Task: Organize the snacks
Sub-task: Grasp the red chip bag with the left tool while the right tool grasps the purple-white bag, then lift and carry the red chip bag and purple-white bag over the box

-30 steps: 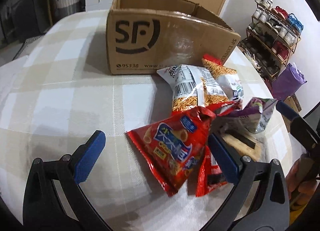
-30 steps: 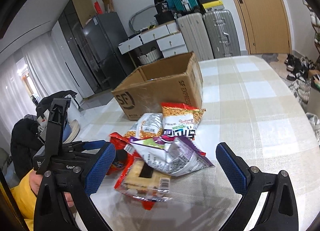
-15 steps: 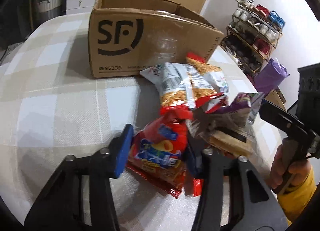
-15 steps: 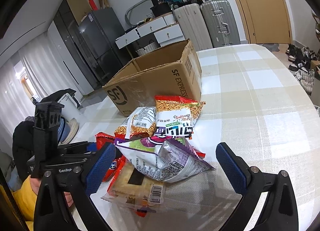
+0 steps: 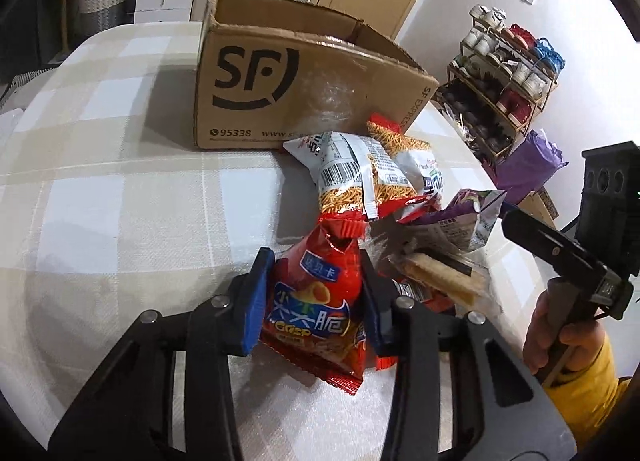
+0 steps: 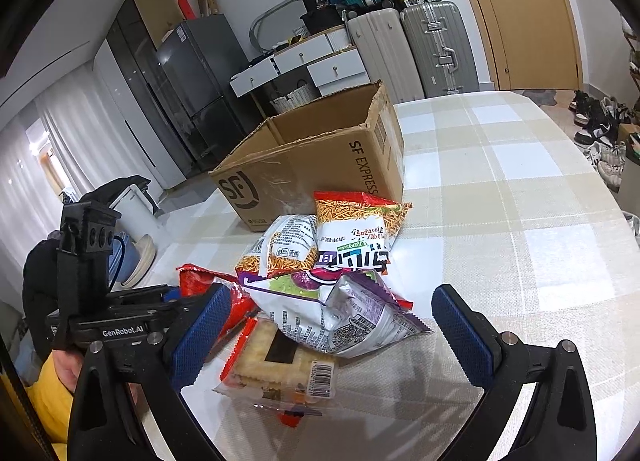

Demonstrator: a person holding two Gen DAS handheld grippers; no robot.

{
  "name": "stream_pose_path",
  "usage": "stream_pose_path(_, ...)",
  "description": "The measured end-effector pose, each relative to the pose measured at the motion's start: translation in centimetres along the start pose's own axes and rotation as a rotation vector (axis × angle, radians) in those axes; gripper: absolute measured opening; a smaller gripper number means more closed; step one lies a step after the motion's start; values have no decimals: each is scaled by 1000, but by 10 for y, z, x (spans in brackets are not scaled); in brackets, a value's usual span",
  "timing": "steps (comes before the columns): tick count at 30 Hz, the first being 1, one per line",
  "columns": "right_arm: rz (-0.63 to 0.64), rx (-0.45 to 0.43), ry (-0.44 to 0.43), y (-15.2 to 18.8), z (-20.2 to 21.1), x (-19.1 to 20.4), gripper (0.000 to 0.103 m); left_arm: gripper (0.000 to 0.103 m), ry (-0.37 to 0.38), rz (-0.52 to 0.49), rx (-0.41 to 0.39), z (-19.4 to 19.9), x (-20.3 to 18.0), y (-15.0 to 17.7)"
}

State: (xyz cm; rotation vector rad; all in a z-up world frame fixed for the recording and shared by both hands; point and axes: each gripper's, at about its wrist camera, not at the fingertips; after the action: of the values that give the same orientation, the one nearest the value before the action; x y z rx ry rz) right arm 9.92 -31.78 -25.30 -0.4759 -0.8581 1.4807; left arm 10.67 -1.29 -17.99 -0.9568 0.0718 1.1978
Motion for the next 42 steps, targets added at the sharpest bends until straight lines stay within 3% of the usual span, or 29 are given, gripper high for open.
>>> stream_pose_path(14, 68, 76, 68, 1, -28, 10, 102, 37, 22, 20, -34, 41, 5, 27)
stream_pose_path(16, 77, 82, 82, 0, -33, 12, 91, 37, 23, 27, -37, 43, 6, 29)
stream_pose_path(20, 97, 88, 110, 1, -37, 12, 80, 37, 24, 25, -39, 46, 6, 30)
stream_pose_path(22, 94, 93, 97, 2, -37, 11, 69, 37, 23, 25, -41, 48, 6, 30)
stream_pose_path(25, 76, 94, 78, 3, -36, 7, 63, 37, 24, 21, -45, 51, 5, 31)
stream_pose_path(42, -62, 25, -33, 3, -4, -14, 52, 37, 17, -2, -66, 75, -10, 36)
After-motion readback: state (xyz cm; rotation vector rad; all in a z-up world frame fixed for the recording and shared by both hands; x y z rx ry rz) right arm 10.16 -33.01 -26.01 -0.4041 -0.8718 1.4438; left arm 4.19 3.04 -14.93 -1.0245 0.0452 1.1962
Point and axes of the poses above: each gripper's, at about its wrist camera, not at the fingertips, and z roughly against the way its jaws point, x to its left, y to its underside, and after that the axes turned 14 degrees about y, right-handed
